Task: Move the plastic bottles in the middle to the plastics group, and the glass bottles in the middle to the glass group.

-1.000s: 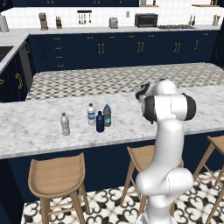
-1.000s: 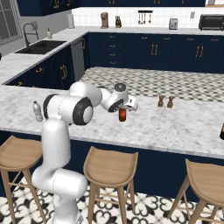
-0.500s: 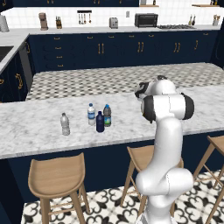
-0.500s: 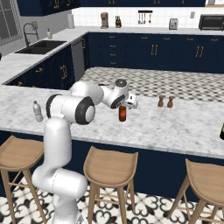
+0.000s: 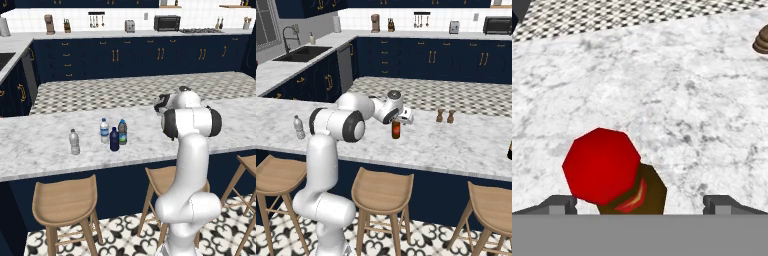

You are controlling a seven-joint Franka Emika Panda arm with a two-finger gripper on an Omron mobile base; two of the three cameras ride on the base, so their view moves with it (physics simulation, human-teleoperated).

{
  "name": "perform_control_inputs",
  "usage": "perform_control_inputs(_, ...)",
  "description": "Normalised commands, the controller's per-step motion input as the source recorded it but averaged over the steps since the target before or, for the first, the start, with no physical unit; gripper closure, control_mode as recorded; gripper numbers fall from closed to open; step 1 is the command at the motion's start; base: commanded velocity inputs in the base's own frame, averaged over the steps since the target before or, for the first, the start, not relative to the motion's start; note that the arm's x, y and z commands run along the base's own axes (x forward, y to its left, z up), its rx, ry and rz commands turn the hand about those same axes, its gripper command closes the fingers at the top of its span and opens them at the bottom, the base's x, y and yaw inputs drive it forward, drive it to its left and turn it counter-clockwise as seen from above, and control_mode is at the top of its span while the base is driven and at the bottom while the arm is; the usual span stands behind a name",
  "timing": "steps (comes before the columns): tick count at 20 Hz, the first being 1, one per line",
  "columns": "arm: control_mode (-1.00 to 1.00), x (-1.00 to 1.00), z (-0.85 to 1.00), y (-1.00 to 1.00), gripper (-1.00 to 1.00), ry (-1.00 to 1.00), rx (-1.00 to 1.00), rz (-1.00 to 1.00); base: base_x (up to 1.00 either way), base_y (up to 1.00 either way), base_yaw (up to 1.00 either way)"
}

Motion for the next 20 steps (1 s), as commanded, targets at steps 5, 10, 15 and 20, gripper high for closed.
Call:
perform_control_inputs(5,-1.00,0.02,-0.11,0.01,-1.00,0.00,0.00,0.02,0.00,0.00,0.00)
perform_control_inputs(10,-1.00,0.03,-0.07,0.01,-1.00,0.00,0.00,0.02,0.00,0.00,0.00)
perform_control_inputs(15,-1.00,0.08,-0.06,0.00,-1.00,0.00,0.00,0.02,0.00,0.00,0.00)
perform_control_inputs(20,-1.00,0.01,-0.03,0.00,-1.00,0.00,0.00,0.01,0.00,0.00,0.00)
